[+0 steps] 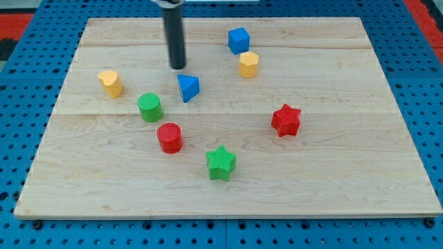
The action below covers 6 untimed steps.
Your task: Move the red star below the blue triangle
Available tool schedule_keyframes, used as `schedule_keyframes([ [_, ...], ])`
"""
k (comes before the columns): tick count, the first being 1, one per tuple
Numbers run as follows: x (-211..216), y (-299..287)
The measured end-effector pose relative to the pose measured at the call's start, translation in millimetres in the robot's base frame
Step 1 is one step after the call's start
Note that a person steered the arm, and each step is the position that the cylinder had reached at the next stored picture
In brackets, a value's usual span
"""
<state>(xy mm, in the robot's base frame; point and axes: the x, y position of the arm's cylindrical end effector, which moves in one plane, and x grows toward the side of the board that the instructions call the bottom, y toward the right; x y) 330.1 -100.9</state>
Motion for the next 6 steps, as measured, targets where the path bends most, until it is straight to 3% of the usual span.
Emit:
schedule_keyframes([
  [1,23.2,-0.6],
  [2,52.7,58.6],
  [4,82.9,37.2],
  [5,88.3,81.4],
  [6,61.2,94.2],
])
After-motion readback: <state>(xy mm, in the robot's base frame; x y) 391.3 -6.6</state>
